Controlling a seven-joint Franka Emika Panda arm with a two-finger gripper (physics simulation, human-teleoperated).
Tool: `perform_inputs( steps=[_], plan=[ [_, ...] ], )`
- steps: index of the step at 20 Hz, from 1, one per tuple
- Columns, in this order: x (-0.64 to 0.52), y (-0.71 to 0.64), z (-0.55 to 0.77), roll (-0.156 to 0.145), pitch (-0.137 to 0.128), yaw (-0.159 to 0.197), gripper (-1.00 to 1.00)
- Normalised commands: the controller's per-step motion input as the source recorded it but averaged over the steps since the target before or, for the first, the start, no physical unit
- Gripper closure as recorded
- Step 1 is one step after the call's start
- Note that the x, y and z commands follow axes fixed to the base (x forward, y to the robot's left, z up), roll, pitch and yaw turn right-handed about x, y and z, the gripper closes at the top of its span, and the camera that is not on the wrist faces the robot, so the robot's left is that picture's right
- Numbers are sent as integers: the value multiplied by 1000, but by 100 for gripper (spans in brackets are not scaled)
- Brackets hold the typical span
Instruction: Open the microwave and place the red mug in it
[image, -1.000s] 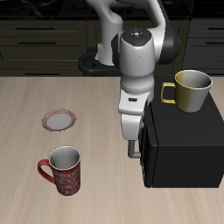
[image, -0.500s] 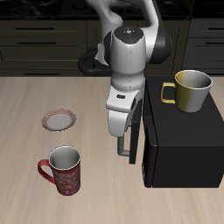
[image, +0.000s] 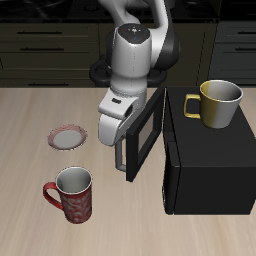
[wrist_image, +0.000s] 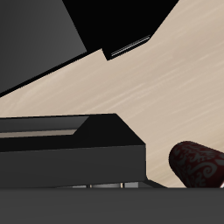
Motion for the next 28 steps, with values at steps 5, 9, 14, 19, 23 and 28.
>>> perform_inputs(
  steps=[5,9,14,19,23,28],
  plan=[
    [-197,-249,63,-21,-26,-78,100],
    [-207,-99,50,-16,-57,-63,100],
    [-191,-73,85,-29,-78,-56,100],
    [-204,-162,190,-31,-9,-198,100],
    [-196,-74,90,14,4,-166,100],
    [-188,-4,-9,38,6,-163,100]
  ],
)
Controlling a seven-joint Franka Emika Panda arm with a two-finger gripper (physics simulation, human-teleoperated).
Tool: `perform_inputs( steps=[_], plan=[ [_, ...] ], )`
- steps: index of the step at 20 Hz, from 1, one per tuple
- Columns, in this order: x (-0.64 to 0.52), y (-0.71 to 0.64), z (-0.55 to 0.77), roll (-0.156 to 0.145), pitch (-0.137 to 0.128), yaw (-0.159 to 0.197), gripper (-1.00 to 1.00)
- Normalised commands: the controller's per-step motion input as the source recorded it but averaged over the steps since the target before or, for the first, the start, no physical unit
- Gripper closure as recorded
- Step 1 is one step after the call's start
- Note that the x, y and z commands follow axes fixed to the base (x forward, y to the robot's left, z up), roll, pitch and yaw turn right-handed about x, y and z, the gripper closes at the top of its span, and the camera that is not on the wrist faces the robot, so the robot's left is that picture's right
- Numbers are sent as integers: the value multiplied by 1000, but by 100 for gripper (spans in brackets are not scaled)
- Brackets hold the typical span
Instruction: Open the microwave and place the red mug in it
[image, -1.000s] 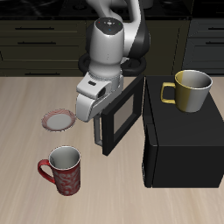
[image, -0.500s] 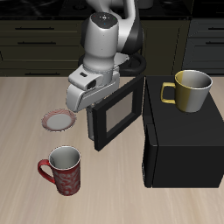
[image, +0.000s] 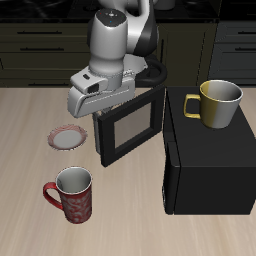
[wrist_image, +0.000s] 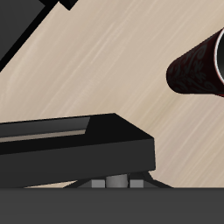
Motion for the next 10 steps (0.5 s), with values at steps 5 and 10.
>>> perform_inputs(
  steps=[5,10],
  plan=[
    [-151,-15,-126,10,0,-79,100],
    [-205,-29,-149,24,10,-52,100]
  ],
)
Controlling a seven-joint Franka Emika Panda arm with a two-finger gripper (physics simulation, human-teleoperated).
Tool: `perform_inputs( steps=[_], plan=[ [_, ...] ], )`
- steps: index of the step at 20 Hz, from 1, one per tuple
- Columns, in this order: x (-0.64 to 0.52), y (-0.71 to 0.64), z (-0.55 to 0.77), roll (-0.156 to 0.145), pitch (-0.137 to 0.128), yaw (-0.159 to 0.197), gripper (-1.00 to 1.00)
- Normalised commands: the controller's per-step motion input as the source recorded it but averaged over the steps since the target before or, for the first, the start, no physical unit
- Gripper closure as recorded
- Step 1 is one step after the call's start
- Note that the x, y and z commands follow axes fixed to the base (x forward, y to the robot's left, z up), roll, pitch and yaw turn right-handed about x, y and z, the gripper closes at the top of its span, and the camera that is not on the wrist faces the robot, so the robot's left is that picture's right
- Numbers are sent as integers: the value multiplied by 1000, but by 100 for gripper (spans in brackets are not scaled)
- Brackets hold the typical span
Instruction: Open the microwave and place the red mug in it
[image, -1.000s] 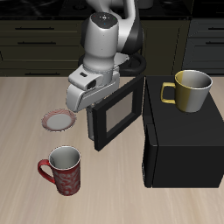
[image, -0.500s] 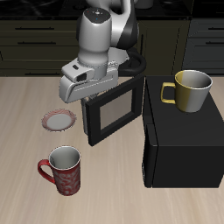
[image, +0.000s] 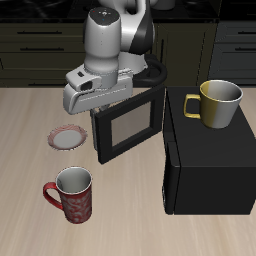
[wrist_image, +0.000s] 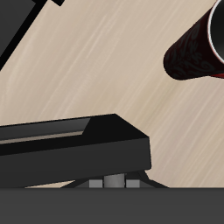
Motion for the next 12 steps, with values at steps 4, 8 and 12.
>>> perform_inputs(
  steps=[4,8,12],
  plan=[
    [-201,-75,-155,4,15,-119,100],
    [-181,-56,-114,0,8,-62,100],
    [-162,-209,-32,-62,-4,-126,100]
  ],
)
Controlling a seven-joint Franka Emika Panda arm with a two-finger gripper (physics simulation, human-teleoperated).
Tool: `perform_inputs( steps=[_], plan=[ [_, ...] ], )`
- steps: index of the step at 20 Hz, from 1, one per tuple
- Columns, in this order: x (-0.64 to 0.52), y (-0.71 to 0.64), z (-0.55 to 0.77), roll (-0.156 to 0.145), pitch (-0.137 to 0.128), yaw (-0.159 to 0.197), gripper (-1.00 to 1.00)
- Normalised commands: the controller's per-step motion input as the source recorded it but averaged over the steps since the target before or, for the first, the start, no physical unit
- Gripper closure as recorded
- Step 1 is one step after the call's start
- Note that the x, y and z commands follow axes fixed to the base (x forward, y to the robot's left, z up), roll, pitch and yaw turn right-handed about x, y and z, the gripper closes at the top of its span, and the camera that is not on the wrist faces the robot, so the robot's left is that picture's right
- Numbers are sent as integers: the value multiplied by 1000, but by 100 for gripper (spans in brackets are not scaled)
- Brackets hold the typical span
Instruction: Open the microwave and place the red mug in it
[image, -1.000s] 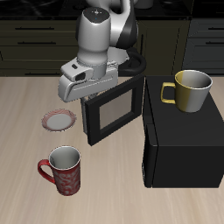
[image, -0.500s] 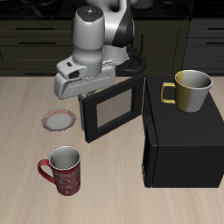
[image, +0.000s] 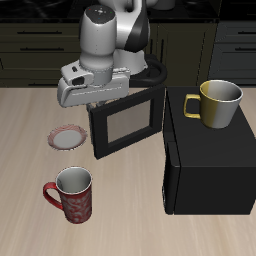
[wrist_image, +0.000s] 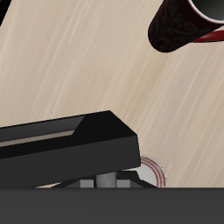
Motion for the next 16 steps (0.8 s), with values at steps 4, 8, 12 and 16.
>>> perform_inputs(
  steps=[4,8,12,16],
  plan=[
    [-196,-159,-114,-17,25,-125,100],
    [-304,-108,-268,-4,28,-151,100],
    [-204,-168,-188,-22,28,-106,100],
    [-203,-207,-122,-27,18,-113,100]
  ],
)
